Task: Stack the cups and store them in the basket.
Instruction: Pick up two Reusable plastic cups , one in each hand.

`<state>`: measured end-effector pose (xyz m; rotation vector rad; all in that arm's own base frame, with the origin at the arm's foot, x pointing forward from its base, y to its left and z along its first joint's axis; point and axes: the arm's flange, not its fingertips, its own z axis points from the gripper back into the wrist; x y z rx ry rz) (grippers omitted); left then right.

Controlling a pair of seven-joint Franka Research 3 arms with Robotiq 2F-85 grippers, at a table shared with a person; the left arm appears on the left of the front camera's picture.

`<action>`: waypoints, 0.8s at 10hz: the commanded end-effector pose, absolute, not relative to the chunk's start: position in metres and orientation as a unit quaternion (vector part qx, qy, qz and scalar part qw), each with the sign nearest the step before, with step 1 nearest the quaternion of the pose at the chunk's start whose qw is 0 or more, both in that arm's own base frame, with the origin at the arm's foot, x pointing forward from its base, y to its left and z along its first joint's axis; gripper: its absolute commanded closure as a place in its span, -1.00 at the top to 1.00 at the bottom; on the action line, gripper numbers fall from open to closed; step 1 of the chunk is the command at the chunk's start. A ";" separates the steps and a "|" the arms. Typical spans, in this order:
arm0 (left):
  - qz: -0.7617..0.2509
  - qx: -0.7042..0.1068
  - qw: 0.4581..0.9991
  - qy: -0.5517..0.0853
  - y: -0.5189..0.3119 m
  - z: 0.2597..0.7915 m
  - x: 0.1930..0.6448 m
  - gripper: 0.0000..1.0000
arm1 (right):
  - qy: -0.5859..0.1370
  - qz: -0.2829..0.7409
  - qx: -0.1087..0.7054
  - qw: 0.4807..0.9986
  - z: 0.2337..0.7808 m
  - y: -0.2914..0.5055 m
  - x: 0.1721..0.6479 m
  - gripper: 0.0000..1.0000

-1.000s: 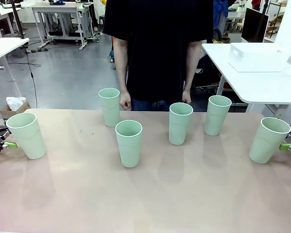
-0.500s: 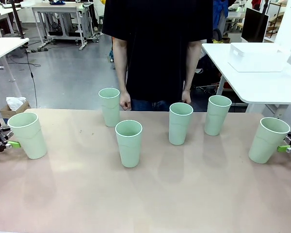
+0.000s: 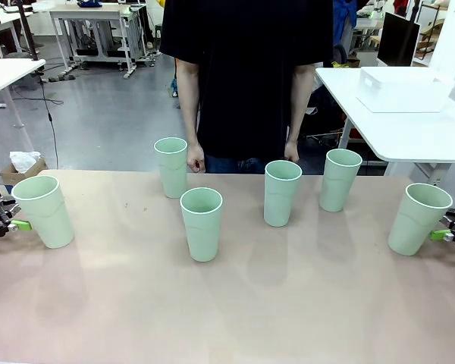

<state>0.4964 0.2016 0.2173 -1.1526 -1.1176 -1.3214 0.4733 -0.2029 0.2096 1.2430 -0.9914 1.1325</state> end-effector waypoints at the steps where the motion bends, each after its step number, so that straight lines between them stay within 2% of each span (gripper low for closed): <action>1: -0.560 -0.483 0.485 -0.466 0.199 0.218 0.490 1.00 | -0.401 0.483 0.527 0.572 0.215 -0.193 0.468 1.00; 8: -0.564 -0.493 0.477 -0.460 0.188 0.214 0.489 1.00 | -0.377 0.486 0.540 0.575 0.205 -0.173 0.467 1.00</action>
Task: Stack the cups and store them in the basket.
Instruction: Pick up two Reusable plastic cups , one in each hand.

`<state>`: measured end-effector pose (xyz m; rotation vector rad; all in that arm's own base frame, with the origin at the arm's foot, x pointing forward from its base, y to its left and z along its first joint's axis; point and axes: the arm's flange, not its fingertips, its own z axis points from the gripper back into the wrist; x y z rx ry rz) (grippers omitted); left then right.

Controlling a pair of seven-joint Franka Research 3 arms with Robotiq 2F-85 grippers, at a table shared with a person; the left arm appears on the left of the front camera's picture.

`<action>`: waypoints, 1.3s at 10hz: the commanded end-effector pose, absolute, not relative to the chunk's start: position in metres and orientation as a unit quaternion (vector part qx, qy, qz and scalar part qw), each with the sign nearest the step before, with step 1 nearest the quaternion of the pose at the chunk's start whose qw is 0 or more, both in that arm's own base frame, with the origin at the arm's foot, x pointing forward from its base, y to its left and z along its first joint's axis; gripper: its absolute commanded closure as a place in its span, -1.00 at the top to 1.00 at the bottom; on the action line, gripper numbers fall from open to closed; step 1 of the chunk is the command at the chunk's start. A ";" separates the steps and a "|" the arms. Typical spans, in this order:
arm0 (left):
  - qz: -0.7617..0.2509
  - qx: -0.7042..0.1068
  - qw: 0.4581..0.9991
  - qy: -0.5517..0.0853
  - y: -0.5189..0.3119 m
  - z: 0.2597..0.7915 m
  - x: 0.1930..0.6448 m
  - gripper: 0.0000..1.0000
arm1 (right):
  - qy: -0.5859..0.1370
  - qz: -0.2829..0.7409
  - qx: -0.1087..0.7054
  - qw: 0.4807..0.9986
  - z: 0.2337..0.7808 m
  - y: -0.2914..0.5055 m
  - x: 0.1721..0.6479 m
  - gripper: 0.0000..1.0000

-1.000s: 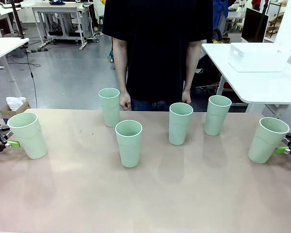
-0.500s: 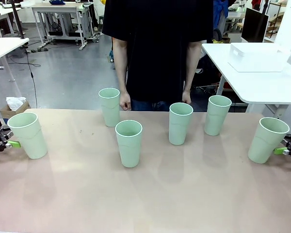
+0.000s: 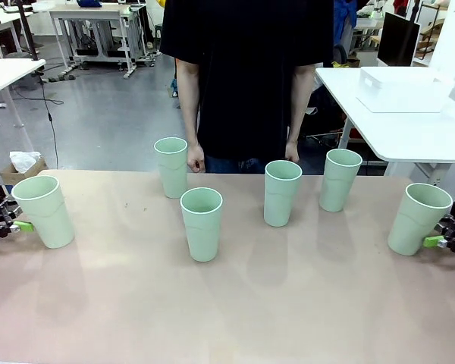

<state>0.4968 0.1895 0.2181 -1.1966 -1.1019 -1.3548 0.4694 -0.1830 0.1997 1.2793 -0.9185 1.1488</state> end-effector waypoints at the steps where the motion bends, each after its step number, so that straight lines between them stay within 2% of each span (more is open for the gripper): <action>1: -0.567 -0.493 0.478 -0.454 0.183 0.212 0.488 1.00 | -0.373 0.486 0.543 0.574 0.203 -0.170 0.466 1.00; 13: -0.557 -0.497 0.472 -0.469 0.148 0.207 0.480 1.00 | -0.358 0.473 0.574 0.565 0.192 -0.134 0.454 1.00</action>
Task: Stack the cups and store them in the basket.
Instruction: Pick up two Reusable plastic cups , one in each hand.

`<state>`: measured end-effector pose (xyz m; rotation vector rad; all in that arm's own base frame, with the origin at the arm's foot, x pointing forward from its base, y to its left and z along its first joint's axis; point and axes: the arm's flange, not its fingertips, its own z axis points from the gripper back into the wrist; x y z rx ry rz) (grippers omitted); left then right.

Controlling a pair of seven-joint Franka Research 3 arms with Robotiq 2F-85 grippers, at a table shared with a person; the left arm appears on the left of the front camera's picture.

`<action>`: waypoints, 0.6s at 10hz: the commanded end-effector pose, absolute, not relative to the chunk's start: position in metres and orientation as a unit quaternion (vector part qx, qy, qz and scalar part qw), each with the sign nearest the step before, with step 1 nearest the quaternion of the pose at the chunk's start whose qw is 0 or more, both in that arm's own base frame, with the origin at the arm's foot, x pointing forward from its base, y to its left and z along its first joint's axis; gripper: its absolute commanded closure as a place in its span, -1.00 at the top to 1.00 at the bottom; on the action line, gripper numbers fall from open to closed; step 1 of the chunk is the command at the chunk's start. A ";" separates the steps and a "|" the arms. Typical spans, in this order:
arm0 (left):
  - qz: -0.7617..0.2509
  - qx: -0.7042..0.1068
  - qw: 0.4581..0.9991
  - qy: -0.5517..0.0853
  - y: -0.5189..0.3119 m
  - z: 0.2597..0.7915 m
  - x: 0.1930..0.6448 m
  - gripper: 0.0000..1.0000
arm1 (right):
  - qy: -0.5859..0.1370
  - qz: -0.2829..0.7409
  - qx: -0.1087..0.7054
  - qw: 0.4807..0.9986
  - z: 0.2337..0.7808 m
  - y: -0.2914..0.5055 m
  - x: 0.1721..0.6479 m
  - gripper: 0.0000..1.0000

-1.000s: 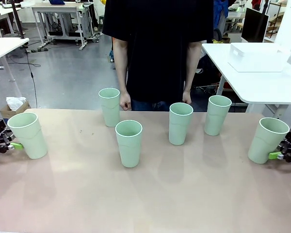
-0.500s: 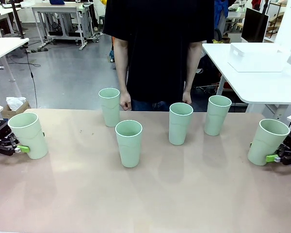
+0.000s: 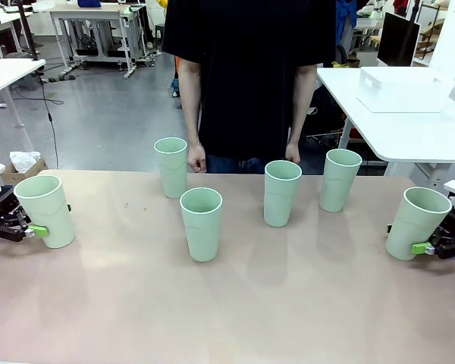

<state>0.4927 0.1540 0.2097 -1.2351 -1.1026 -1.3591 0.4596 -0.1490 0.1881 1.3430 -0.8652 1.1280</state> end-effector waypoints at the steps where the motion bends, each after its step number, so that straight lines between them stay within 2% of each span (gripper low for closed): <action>1: -0.554 -0.499 0.471 -0.472 0.147 0.207 0.480 1.00 | -0.362 0.473 0.576 0.561 0.193 -0.132 0.454 1.00; 6: -0.544 -0.505 0.460 -0.487 0.146 0.218 0.479 1.00 | -0.378 0.461 0.590 0.545 0.204 -0.123 0.456 1.00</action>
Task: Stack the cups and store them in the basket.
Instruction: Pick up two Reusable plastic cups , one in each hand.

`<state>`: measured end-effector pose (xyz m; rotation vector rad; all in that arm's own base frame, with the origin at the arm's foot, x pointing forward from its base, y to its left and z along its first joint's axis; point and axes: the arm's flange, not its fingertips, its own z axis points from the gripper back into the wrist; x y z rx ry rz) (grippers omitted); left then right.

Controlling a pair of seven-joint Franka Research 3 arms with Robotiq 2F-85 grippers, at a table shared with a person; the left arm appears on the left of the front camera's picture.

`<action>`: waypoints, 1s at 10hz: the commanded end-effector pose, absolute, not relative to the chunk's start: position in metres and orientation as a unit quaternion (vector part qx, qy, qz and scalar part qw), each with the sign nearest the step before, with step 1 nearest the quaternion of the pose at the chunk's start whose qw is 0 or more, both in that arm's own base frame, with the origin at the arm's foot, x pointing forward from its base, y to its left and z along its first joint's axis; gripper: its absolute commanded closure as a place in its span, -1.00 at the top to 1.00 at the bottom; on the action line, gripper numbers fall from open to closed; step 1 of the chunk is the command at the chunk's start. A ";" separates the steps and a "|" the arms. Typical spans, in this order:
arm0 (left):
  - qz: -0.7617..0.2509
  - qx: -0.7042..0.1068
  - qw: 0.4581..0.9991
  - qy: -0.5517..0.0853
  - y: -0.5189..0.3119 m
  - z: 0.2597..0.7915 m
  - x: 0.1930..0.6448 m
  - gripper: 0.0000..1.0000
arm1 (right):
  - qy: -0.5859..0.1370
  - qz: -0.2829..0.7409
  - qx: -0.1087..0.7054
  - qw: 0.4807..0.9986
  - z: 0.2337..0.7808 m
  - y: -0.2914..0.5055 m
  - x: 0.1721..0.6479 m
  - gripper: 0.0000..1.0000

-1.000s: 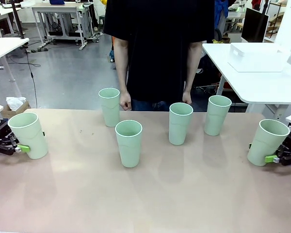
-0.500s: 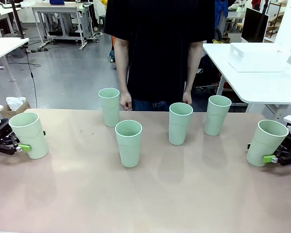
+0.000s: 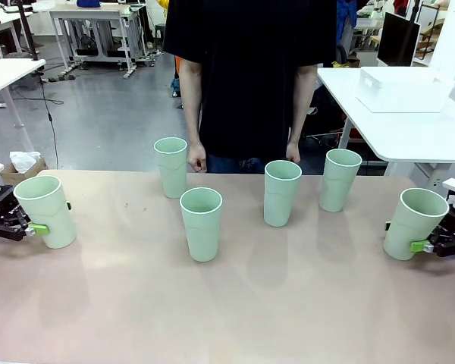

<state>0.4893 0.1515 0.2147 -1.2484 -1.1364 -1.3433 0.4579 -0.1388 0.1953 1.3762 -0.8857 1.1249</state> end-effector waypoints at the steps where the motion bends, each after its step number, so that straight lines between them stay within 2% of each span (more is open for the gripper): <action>1: -0.540 -0.508 0.459 -0.489 0.145 0.220 0.479 1.00 | -0.381 0.461 0.587 0.546 0.207 -0.123 0.457 1.00; 6: -0.533 -0.514 0.449 -0.500 0.144 0.223 0.480 1.00 | -0.387 0.454 0.587 0.547 0.204 -0.122 0.463 1.00; 7: -0.536 -0.511 0.450 -0.499 0.145 0.223 0.480 0.64 | -0.388 0.450 0.587 0.550 0.205 -0.123 0.464 0.60; 8: -0.539 -0.508 0.452 -0.498 0.145 0.223 0.480 0.63 | -0.391 0.450 0.585 0.550 0.205 -0.124 0.464 0.60; 9: -0.540 -0.507 0.453 -0.496 0.145 0.224 0.480 0.27 | -0.391 0.449 0.586 0.549 0.205 -0.125 0.464 0.21; 10: -0.541 -0.505 0.454 -0.496 0.146 0.225 0.480 0.53 | -0.391 0.448 0.587 0.549 0.205 -0.125 0.464 0.49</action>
